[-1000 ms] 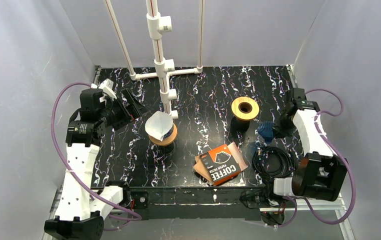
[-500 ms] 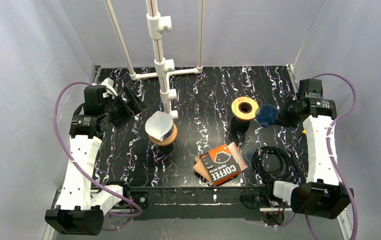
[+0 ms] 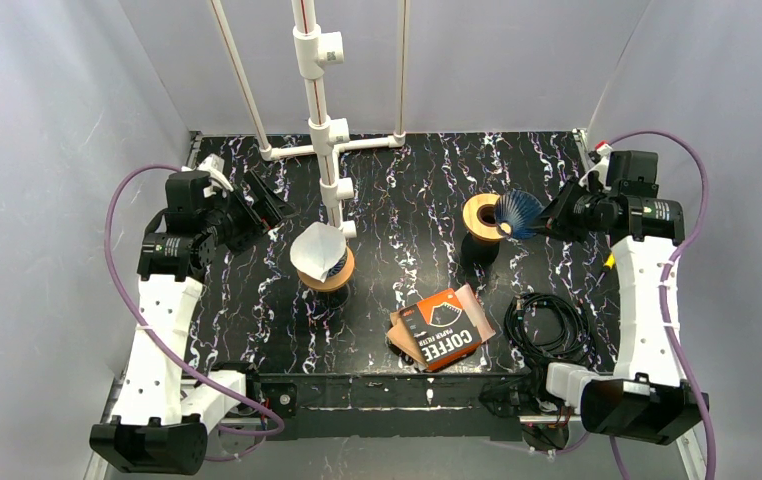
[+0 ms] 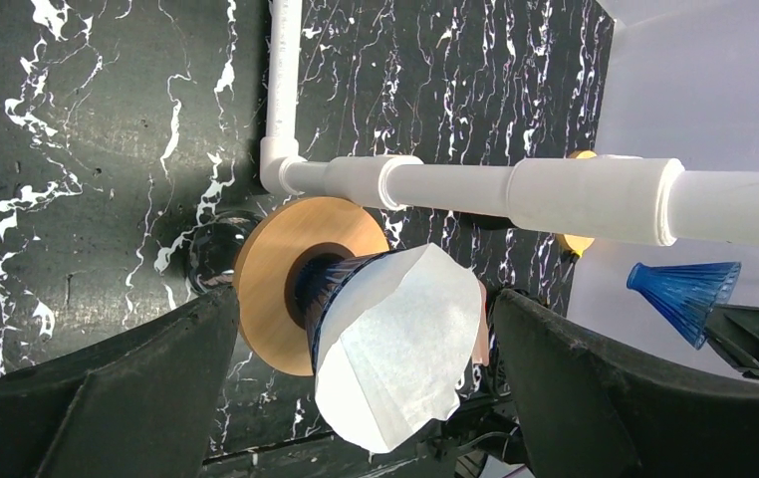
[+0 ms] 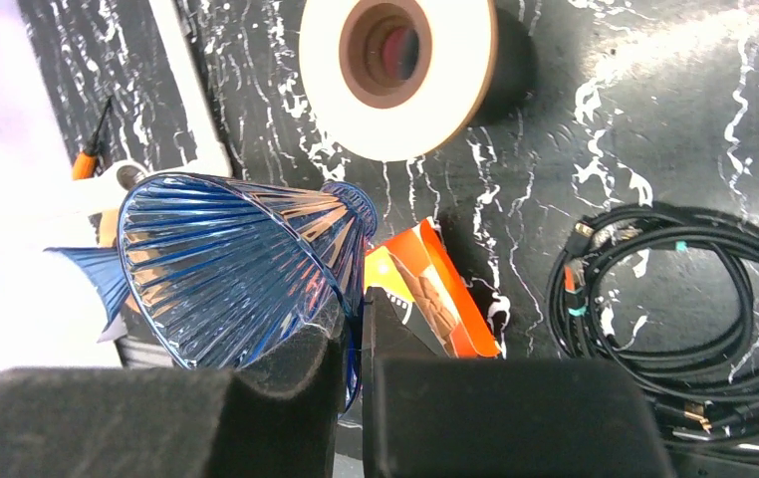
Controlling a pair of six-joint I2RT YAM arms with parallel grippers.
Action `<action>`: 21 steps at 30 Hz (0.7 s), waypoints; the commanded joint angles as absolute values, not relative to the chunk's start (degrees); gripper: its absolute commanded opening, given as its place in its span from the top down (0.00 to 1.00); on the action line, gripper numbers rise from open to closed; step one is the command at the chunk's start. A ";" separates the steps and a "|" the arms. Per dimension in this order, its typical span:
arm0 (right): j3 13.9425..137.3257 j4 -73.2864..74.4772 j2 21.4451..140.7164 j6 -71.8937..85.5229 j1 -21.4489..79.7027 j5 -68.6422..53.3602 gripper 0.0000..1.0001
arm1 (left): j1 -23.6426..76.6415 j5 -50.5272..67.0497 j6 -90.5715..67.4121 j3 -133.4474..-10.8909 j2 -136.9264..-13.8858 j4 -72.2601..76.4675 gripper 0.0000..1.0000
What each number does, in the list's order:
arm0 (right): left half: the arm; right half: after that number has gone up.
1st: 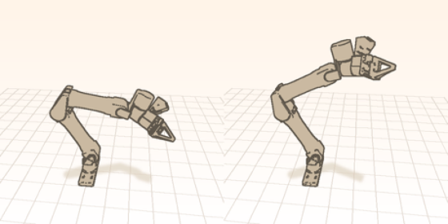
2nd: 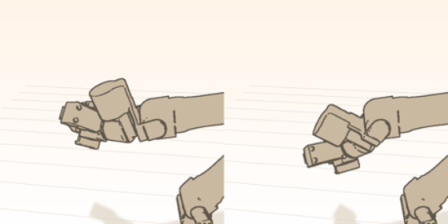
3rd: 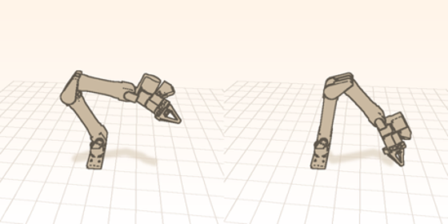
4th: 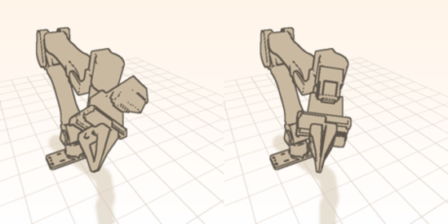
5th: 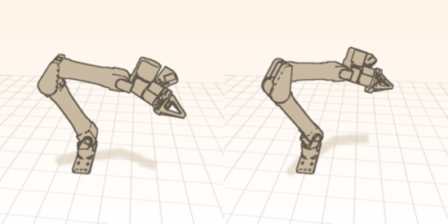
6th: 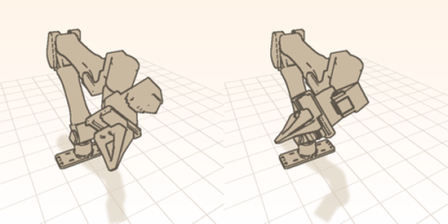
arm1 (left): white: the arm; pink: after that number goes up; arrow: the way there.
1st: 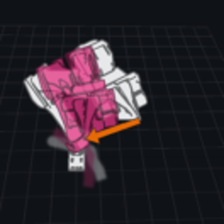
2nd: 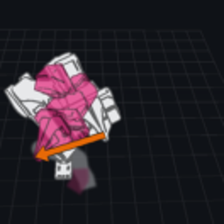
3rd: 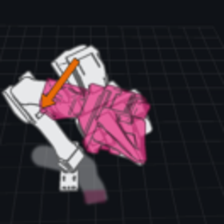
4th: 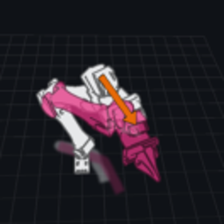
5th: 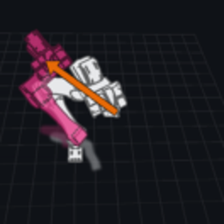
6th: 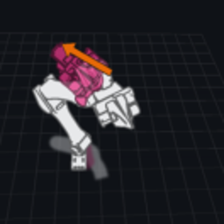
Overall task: Place the coffee filter in the dripper
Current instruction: Pick up the coffee dripper from the center of the board, then place the coffee dripper on the coffee server.
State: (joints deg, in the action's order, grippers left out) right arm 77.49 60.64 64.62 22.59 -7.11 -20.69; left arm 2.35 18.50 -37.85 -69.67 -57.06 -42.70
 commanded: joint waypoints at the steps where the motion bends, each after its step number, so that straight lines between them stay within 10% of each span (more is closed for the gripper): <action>1: 81.32 57.08 67.50 20.82 -7.25 -27.95 0.99 | 2.07 19.93 -36.95 -68.86 -56.45 -41.63 0.02; 21: 89.45 54.47 80.38 17.57 -7.13 -23.98 0.99 | 2.04 20.08 -36.50 -66.30 -52.79 -29.15 0.01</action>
